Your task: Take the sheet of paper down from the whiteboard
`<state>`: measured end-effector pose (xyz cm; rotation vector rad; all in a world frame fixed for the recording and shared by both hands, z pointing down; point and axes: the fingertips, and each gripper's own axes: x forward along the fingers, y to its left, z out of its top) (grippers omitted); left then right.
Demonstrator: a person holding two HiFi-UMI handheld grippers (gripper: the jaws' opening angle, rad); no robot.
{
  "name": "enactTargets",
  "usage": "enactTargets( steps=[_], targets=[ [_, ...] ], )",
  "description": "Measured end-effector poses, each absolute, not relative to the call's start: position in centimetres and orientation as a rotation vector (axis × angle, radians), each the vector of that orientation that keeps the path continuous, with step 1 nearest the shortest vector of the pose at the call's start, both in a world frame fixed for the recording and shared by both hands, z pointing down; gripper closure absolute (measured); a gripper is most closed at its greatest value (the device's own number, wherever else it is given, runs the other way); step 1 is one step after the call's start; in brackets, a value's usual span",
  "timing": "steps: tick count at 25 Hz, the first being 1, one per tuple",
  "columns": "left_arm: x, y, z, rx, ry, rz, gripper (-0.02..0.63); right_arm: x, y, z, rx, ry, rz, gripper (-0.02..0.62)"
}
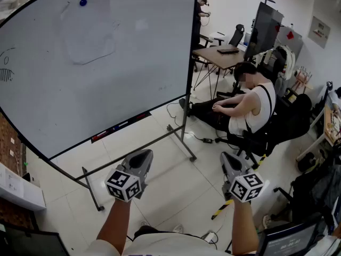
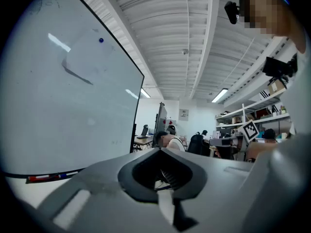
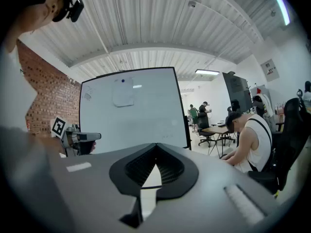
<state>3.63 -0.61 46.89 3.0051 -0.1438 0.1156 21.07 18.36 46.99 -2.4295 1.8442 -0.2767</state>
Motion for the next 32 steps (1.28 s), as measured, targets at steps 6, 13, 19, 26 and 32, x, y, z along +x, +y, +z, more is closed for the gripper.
enactTargets(
  steps=[6,13,19,26,32],
  targets=[
    [4.1,-2.1,44.8,3.032,-0.219,0.073,0.603,23.0,16.2,44.7,-2.373,1.876,-0.205,0.591],
    [5.7,-6.7,41.6,3.067,-0.313,-0.013,0.603,24.9,10.9,41.9,-2.316,1.958,-0.112,0.591],
    [8.4,-12.4,41.3,3.058,-0.374,-0.053,0.603,27.9,4.3,40.8,-2.299,2.034,-0.082,0.591],
    [8.0,-22.1,38.8,3.082,-0.538,-0.072,0.603,28.9,-8.0,37.4,-2.179,2.143,-0.010,0.591],
    [5.3,-28.8,36.9,3.068,-0.721,-0.113,0.603,27.2,-16.1,35.3,-2.053,2.249,0.041,0.591]
  ],
)
